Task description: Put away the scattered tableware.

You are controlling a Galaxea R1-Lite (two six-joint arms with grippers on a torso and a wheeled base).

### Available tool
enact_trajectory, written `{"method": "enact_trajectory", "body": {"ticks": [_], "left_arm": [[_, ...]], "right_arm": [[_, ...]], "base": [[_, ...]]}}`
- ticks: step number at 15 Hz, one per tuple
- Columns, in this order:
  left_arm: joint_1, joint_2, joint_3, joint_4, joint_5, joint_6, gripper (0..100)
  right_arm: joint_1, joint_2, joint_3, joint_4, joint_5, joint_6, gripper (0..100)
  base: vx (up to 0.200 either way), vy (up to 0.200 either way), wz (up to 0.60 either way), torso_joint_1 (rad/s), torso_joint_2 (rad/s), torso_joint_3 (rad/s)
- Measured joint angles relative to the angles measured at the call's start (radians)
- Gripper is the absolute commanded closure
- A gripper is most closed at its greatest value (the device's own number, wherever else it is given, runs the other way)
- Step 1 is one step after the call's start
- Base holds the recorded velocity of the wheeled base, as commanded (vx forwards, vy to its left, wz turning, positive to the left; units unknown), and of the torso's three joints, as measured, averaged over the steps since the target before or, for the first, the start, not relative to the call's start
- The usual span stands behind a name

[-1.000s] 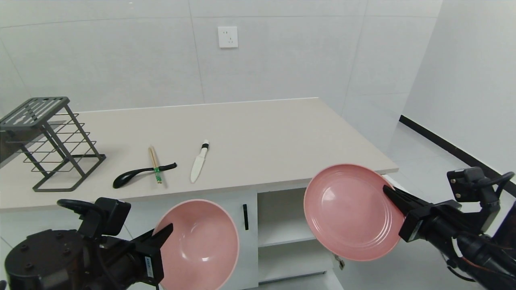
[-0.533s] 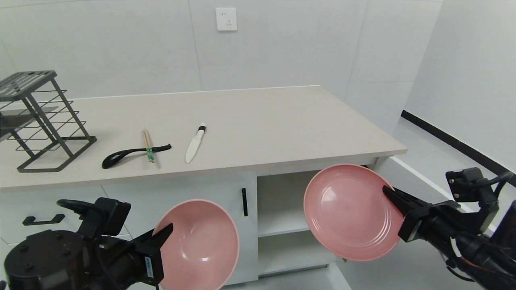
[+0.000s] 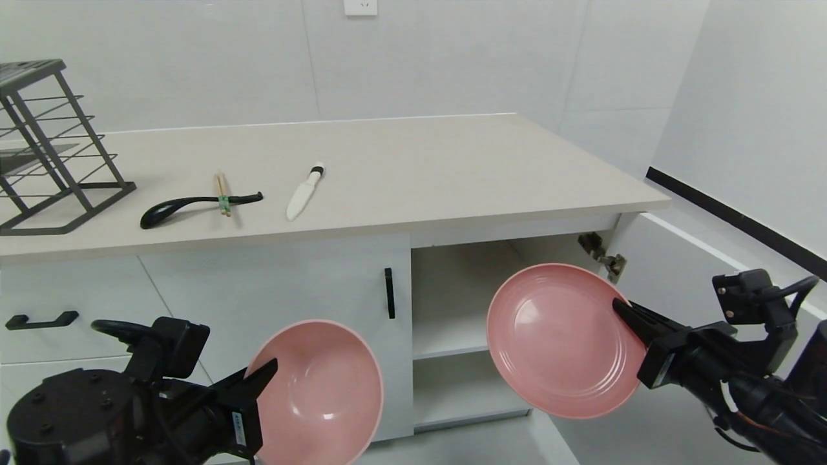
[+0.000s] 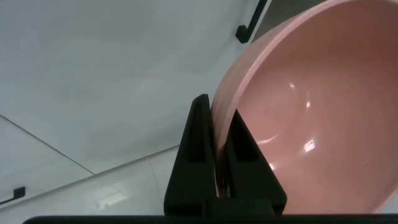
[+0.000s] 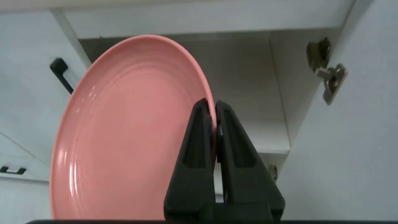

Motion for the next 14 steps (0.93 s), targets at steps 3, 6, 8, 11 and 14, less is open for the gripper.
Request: {"method": "enact_trajectory", "body": {"ticks": [3, 6, 8, 11, 14], "left_arm": [[0.000, 0.000, 0.000, 0.000, 0.000, 0.000, 100], [0.000, 0.000, 0.000, 0.000, 0.000, 0.000, 100], [0.000, 0.000, 0.000, -0.001, 0.000, 0.000, 100], [0.001, 0.000, 0.000, 0.001, 0.000, 0.000, 100], [0.000, 0.000, 0.000, 0.001, 0.000, 0.002, 100]], "right_arm": [[0.001, 0.000, 0.000, 0.000, 0.000, 0.000, 100], [0.001, 0.000, 0.000, 0.000, 0.000, 0.000, 100], [0.002, 0.003, 0.000, 0.000, 0.000, 0.000, 100], [0.001, 0.010, 0.000, 0.001, 0.000, 0.000, 100], [0.001, 0.011, 0.001, 0.000, -0.001, 0.001, 100]], "base": [[0.000, 0.000, 0.00, -0.246, 0.36, 0.131], [0.000, 0.000, 0.00, -0.245, 0.35, 0.121], [0.000, 0.000, 0.00, -0.110, 0.27, 0.120], [0.000, 0.000, 0.00, -0.020, 0.20, 0.045], [0.000, 0.000, 0.00, -0.001, 0.02, 0.012]]}}
